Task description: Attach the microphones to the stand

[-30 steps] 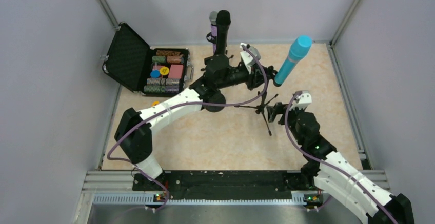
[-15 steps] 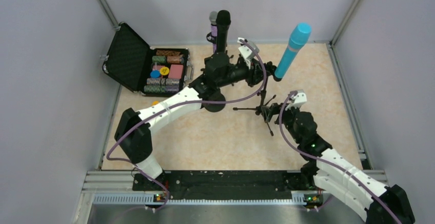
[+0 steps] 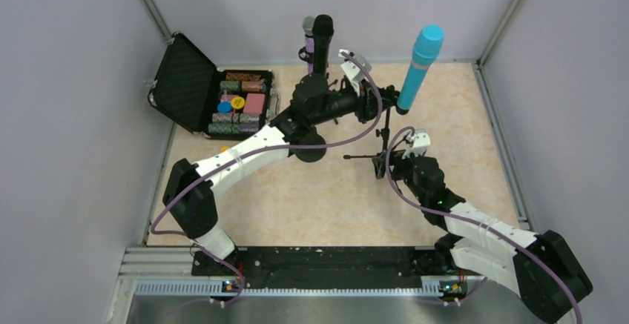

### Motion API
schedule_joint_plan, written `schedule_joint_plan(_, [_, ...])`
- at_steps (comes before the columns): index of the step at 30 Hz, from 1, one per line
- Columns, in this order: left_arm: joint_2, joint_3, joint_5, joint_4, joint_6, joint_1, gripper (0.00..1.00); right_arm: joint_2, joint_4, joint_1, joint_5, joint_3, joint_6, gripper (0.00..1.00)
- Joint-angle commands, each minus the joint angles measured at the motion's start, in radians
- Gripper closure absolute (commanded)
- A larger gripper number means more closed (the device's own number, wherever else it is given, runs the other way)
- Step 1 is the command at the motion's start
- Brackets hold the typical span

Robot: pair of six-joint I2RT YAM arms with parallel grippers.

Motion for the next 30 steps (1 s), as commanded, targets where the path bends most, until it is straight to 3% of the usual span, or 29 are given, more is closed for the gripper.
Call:
schedule_joint_plan(1, [-0.113, 0.059, 0.012, 0.173, -0.052, -0.001, 1.0, 0.044, 0.05, 0.007, 0.06, 0.044, 0.033, 0.12])
schedule_joint_plan(11, [-0.098, 0.052, -0.054, 0.093, 0.014, -0.001, 1.0, -0.016, 0.022, 0.007, 0.012, 0.044, 0.04, 0.12])
schedule_joint_plan(17, [-0.031, 0.048, -0.055, 0.102, 0.036, 0.005, 1.0, -0.138, -0.064, 0.008, -0.038, 0.053, 0.025, 0.04])
schedule_joint_plan(30, [0.056, -0.122, -0.03, 0.373, 0.049, 0.039, 1.0, -0.291, -0.15, 0.007, -0.024, 0.001, 0.032, 0.02])
